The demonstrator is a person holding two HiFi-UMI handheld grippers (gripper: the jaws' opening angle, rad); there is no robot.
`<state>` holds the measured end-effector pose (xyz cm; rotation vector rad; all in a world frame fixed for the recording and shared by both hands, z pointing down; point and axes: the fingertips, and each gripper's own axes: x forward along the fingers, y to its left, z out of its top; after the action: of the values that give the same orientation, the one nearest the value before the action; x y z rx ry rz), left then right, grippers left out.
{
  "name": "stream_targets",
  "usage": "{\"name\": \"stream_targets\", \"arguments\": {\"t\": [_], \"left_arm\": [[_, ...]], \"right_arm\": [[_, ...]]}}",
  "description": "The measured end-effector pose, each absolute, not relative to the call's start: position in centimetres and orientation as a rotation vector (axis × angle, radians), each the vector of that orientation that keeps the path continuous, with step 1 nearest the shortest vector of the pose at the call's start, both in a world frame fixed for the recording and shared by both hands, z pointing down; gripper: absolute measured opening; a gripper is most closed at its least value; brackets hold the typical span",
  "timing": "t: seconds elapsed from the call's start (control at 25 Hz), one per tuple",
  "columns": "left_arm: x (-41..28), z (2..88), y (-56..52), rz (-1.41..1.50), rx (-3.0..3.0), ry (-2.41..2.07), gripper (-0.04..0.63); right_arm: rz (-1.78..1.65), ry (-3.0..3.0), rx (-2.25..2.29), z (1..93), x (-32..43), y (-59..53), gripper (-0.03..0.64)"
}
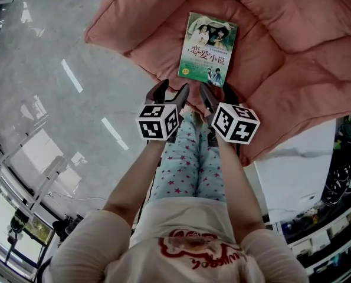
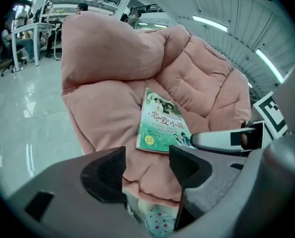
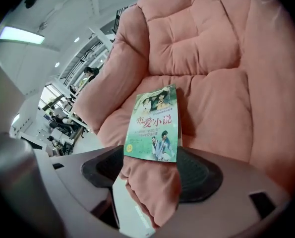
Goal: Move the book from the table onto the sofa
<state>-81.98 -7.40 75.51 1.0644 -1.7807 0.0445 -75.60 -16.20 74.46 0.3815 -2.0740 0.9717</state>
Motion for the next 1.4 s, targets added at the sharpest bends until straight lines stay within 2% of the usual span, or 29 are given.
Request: {"name": "stream_targets", "arguments": {"t": [0.16,0.4,0.44,0.52,0.56,0.64,0.84,0.92,1.4], "left_arm": [[-81.5,70.4,-8.4,0.024,1.13,-1.827,0.259],[-81.8,59.0,-11.1,-0.05,1.268,-1.924,0.25],[-82.0,56.8,-12.0,-0.062,1.306,-1.946,0.241],[-82.1,52.6,-13.5,-0.083,1.379,-1.988,0.227],[-82.0,50.5,-14.0,-0.092,1.407,-2.01,0.206],[-81.5,46.6,-14.8,-0.115,1.452,-2.062,0.103],[-78.3,39.4,-15.0,-0.115,1.535,-2.105,0.027],[-77.4,37.2,-15.1,-0.129,1.574,-2.124,0.008],[-73.0,30.7,-13.7,-0.236,1.643,-2.25,0.005]], "right_arm": [[0.882,-2.177,0.314,69.6,-76.2,-15.7,0.31],[0.742,-2.448,0.256,56.5,-77.3,-17.1,0.286],[0.731,-2.504,0.265,54.2,-77.6,-17.9,0.252],[0.679,-2.615,0.306,49.5,-77.7,-19.6,0.109],[0.643,-2.661,0.32,47.3,-77.5,-20.2,0.077],[0.581,-2.736,0.312,43.3,-77.2,-21.2,0.066],[0.527,-2.884,0.201,34.8,-75.6,-20.8,0.011],[0.465,-2.946,0.162,32.2,-75.6,-20.6,0.003],[0.348,-3.042,-0.111,27.0,-72.2,-17.9,0.0]]}}
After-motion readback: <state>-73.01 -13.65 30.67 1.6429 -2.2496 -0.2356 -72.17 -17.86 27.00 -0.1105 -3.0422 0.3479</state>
